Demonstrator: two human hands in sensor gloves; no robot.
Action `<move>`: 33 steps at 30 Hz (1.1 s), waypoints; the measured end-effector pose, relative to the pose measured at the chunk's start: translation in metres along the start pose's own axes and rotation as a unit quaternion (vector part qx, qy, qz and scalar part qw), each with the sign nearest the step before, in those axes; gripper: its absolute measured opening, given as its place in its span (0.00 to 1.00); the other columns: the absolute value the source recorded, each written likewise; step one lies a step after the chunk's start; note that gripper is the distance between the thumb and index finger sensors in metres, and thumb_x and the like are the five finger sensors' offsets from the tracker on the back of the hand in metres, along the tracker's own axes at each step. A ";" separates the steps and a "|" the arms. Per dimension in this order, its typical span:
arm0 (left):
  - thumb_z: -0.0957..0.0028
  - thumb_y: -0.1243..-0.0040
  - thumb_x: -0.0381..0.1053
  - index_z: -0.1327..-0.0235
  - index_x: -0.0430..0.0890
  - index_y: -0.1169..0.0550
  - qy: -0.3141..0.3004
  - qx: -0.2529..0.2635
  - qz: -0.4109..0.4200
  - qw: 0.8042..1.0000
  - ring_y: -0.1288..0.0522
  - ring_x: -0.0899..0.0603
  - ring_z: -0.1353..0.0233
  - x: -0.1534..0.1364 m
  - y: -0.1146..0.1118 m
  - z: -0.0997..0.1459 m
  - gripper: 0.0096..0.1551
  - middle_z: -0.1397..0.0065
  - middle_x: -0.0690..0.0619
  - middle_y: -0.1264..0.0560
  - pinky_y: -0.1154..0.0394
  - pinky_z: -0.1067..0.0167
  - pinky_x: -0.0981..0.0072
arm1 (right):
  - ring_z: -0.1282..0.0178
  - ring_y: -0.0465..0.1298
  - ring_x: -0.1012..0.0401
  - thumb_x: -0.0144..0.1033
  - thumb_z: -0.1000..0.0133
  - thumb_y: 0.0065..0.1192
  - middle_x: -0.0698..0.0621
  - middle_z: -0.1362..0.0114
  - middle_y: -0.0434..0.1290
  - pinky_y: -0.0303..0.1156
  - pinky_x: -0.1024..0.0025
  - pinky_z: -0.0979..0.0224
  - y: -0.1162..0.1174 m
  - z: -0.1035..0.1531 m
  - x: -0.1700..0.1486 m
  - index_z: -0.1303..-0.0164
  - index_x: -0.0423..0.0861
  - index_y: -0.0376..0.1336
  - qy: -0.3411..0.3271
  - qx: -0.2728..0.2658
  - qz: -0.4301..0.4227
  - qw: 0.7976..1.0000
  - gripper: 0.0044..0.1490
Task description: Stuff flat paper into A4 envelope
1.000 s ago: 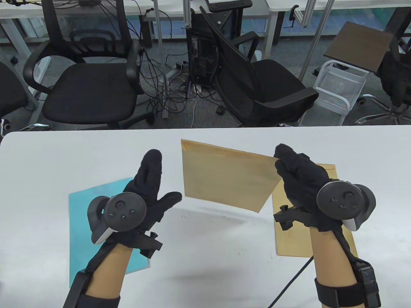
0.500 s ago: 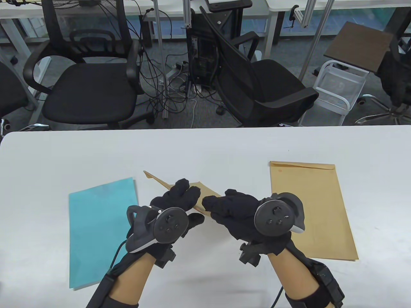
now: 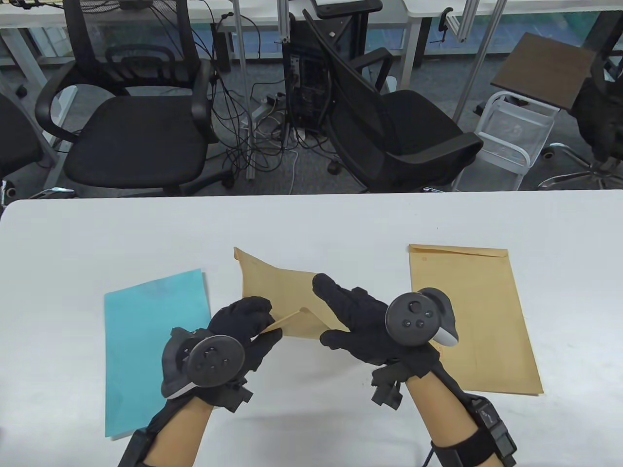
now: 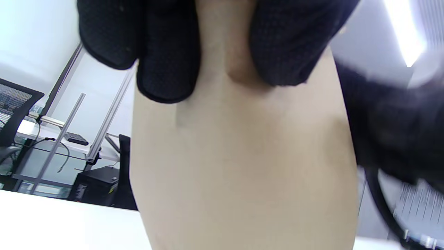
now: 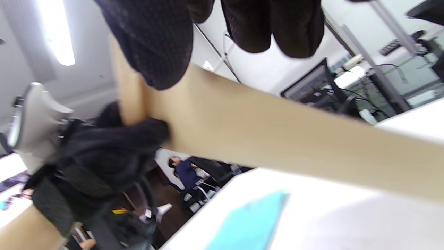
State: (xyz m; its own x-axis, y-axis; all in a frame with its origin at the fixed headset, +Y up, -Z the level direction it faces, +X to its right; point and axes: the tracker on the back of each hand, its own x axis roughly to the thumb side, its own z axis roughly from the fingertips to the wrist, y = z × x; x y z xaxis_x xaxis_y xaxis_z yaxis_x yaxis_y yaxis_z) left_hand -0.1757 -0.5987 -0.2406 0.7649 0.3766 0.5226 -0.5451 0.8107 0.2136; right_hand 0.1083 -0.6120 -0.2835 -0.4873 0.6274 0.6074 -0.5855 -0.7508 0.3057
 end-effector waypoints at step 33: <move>0.51 0.38 0.64 0.16 0.48 0.53 0.117 -0.111 0.007 0.987 0.40 0.26 0.19 -0.061 -0.072 0.090 0.57 0.14 0.36 0.52 0.39 0.28 0.33 | 0.27 0.64 0.28 0.23 0.39 0.52 0.26 0.20 0.59 0.56 0.30 0.31 0.090 -0.064 -0.087 0.17 0.39 0.54 0.189 0.029 0.308 0.932 0.36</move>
State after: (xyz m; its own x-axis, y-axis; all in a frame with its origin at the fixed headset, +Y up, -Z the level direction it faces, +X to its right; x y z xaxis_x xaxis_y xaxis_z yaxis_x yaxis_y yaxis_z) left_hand -0.2144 -0.7208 -0.2135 0.8300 0.4613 0.3135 -0.4882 0.8727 0.0087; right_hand 0.0564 -0.7209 -0.3556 -0.9191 0.0924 0.3830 -0.0878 -0.9957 0.0294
